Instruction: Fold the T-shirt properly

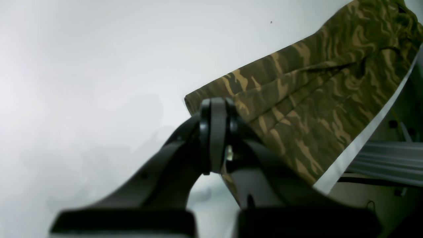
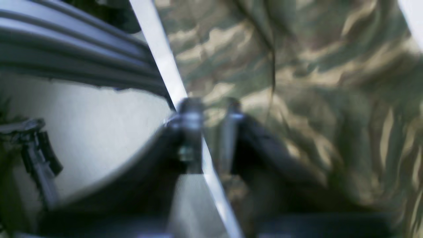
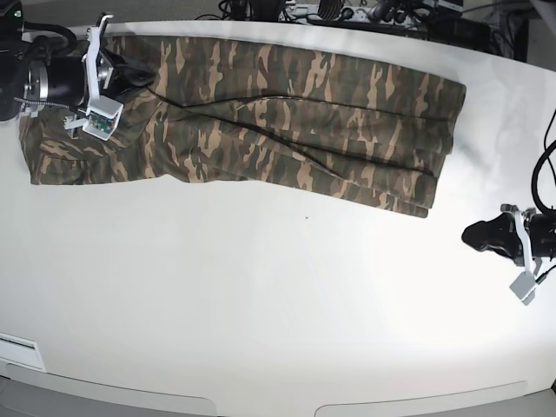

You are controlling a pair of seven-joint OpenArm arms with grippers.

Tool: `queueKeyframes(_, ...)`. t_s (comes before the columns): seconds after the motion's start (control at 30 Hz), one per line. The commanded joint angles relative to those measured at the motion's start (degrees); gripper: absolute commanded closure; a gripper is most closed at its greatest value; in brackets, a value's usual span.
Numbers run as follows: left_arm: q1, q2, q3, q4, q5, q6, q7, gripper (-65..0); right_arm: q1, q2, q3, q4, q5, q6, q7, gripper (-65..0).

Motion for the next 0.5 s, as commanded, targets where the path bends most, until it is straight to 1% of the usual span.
queueKeyframes(0.0, -1.40, -1.42, -0.66, 0.55, -1.22, -0.47, -0.37, 0.0, 1.44, -0.39, 0.59, 1.27, 1.39, 0.08, 0.99, 0.0)
queueKeyframes(0.07, -1.40, -1.42, -0.66, 0.55, -1.22, -0.47, -0.39, 0.0, 3.56, -3.08, 0.59, 1.66, 1.39, 0.08, 1.68, 0.0)
queueKeyframes(0.13, -1.38, -1.42, -0.66, 0.55, -1.20, -0.47, -0.37, 0.0, 5.97, -5.38, 0.59, 1.64, 1.39, 0.08, 4.52, 0.0)
queueKeyframes(0.17, -1.38, -1.42, -0.66, 0.55, -1.20, -0.47, -0.37, 0.0, 7.10, -6.51, 0.59, 1.62, 0.22, 0.08, 6.32, 0.0)
queueKeyframes(0.23, -1.38, -1.42, -0.66, 0.55, -1.20, -0.47, -0.39, 0.0, 8.87, -9.22, 0.59, 1.44, -5.79, 0.08, 11.23, 0.0)
queueKeyframes(0.3, -1.38, -1.40, -0.66, 0.52, -1.25, -0.47, -0.39, 0.0, 9.55, -12.09, 0.57, 1.03, -9.79, 0.08, 15.04, 0.0)
queueKeyframes(0.37, -1.38, -1.38, -0.66, 0.52, -1.25, -0.47, -0.42, 0.0, 9.55, -14.16, 0.57, 0.28, -12.46, 0.08, 16.59, 0.0)
queueKeyframes(0.4, -1.38, -1.27, -0.66, 0.52, -1.27, -0.47, -0.42, 0.0, 9.55, -14.88, 0.57, -0.04, -14.73, 0.08, 16.79, 0.0)
queueKeyframes(0.47, -1.40, -0.85, -0.66, 0.55, -1.71, -0.47, -0.50, 0.0, 9.53, -15.23, 0.59, -0.35, -21.22, 0.08, 16.90, 0.0)
